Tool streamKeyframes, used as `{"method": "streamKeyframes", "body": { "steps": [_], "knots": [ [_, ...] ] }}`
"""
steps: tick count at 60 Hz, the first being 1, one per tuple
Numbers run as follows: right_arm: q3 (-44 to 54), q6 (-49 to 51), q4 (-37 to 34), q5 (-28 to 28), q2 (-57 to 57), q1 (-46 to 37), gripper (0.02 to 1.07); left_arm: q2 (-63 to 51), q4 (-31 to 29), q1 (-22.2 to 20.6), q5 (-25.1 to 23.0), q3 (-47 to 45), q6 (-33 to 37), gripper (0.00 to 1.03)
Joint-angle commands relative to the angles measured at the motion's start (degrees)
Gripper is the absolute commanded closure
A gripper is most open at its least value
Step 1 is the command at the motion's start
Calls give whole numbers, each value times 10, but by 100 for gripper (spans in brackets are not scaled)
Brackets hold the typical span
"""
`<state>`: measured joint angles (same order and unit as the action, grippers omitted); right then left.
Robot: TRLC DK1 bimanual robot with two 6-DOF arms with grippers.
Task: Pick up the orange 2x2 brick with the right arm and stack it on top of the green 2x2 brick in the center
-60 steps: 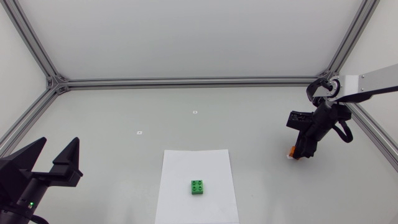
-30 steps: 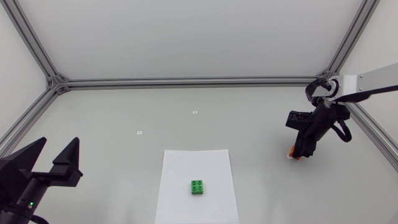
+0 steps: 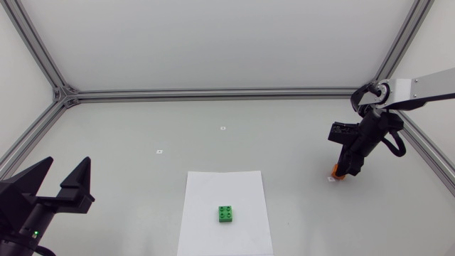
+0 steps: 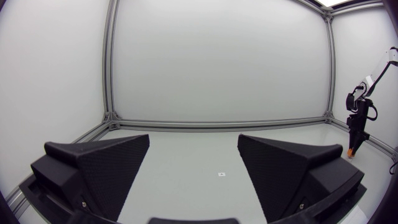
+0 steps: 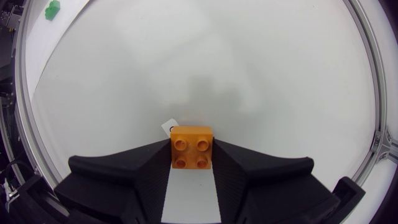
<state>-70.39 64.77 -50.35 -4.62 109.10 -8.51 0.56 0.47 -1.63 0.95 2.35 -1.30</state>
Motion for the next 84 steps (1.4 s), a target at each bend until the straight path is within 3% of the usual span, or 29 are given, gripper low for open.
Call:
{"method": "streamKeyframes", "body": {
  "steps": [1,5,7,11,21,35,43,52,84],
  "knots": [
    [19,12,-12,2,-42,15,88,3,-6,0,-2,-23,3,4],
    [34,10,-13,8,-77,30,90,3,-6,0,-2,-23,3,4],
    [32,6,-25,-5,-95,39,98,3,-6,0,-2,-23,3,4],
    [24,-9,-50,-25,-129,55,101,3,-6,0,-2,-23,3,4],
    [50,-34,-75,-28,-218,133,101,3,-6,0,-2,-23,3,4],
    [83,-145,-88,-14,-297,336,101,3,-6,0,-2,-23,3,4],
    [86,-209,-70,4,-282,453,101,3,-6,0,-2,-23,3,4],
    [77,-249,-41,7,-239,523,101,3,-6,0,-2,-23,3,4],
    [30,-270,41,17,-93,606,101,3,-6,0,-2,-23,3,4]
  ]
}}
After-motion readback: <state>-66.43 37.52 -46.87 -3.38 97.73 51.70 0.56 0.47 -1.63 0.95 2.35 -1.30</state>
